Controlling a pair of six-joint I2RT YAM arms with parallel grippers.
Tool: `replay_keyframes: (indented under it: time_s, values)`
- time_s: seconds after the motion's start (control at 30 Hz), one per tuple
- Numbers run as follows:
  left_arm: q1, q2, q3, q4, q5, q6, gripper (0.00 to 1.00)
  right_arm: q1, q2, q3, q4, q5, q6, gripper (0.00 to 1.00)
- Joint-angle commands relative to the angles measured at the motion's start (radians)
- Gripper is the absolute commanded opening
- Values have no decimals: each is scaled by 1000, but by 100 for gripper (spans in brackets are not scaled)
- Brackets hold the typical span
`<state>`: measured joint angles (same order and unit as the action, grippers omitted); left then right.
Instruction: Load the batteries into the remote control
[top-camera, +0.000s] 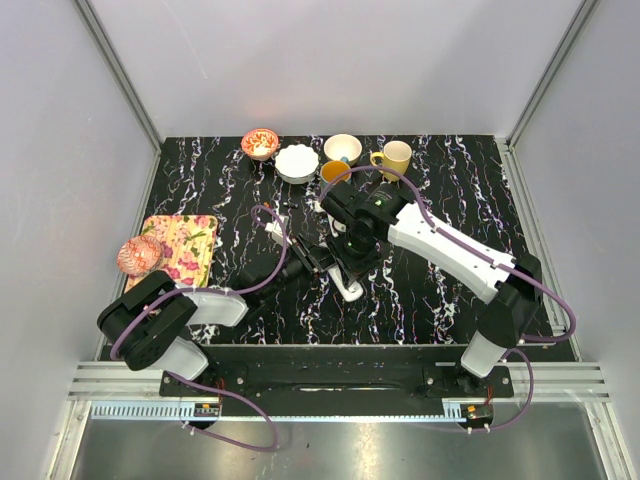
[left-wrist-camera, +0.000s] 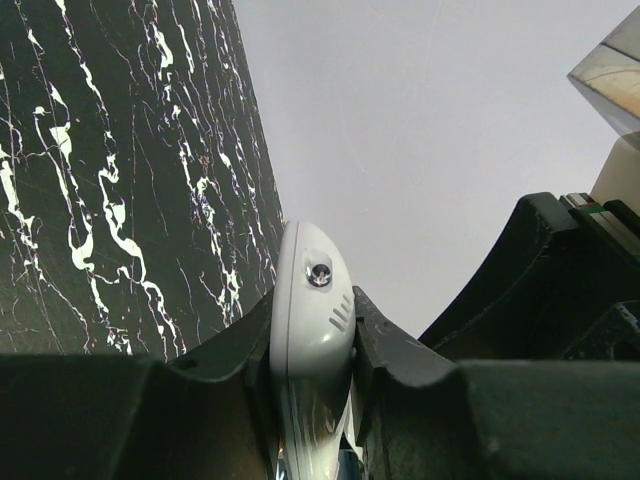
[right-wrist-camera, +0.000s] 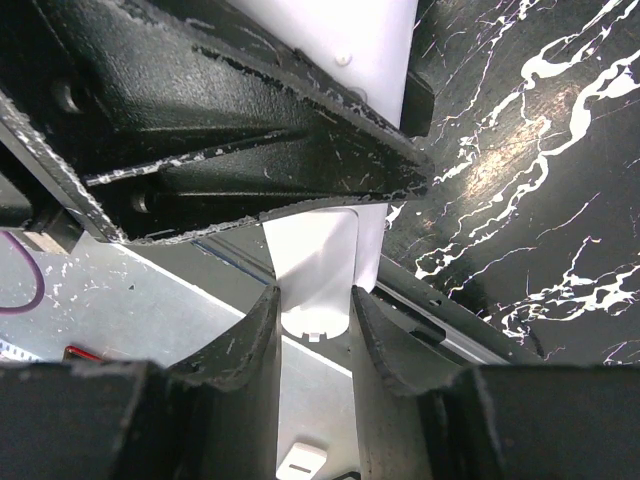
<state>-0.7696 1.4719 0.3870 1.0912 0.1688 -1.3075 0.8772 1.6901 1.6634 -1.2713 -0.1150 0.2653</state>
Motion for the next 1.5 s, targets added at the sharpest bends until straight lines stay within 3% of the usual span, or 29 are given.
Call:
replay_keyframes:
  time_s: [0.0,0.47,0.97,1.2,1.47]
  values:
    - [-11,-36,32,91,32,-15,0,2,22,9,10,69,-12,0]
    - [-23,-41,30,108,54,-27,0,2,40,29,26,110,9,1]
    - [-23,-42,23,136,52,-36,0,2,33,35,39,138,28,32]
    - [-23,-32,12,167,44,-52,0,2,33,35,41,140,31,41]
    - [-23,-27,6,174,43,-55,0,2,23,33,39,132,32,44]
